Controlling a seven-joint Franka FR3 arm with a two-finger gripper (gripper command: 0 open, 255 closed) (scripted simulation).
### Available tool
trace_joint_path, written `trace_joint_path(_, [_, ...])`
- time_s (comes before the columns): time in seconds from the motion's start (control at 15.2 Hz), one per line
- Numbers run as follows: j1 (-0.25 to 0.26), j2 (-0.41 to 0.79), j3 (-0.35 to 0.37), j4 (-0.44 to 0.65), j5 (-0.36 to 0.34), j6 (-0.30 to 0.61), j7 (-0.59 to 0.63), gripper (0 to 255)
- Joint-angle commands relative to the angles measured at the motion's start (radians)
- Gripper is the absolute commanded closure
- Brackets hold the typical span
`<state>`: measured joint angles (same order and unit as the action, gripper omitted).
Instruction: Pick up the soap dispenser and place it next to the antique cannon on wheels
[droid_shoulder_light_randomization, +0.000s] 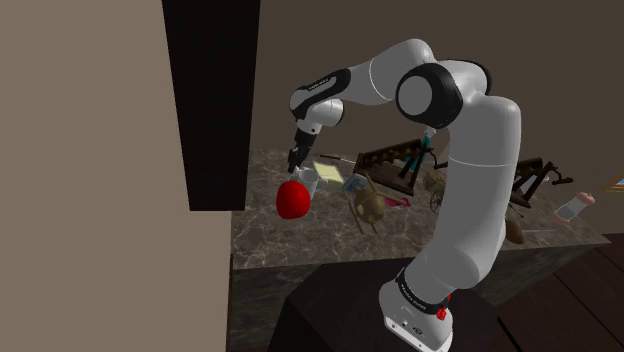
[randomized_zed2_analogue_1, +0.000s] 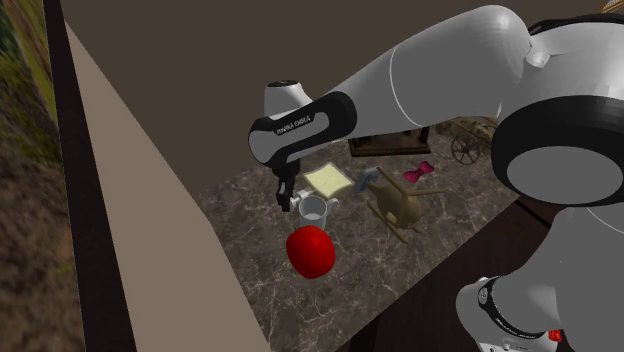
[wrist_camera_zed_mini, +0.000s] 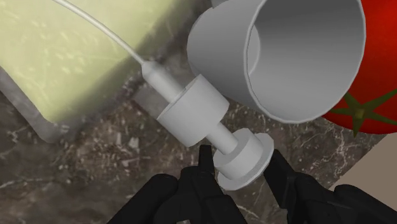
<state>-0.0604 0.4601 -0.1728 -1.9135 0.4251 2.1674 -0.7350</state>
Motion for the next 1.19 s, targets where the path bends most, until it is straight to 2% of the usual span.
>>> trace_joint_path(0.0, [0.0, 0.0, 0.0, 0.0, 0.0, 0.0, 0.0, 255])
trace_joint_path(0.2, [0.0, 0.0, 0.0, 0.0, 0.0, 0.0, 0.0, 255])
trace_joint_path(1.12, [0.01, -0.114, -0.02, 0.032, -0.05, -0.136, 0.06, 255])
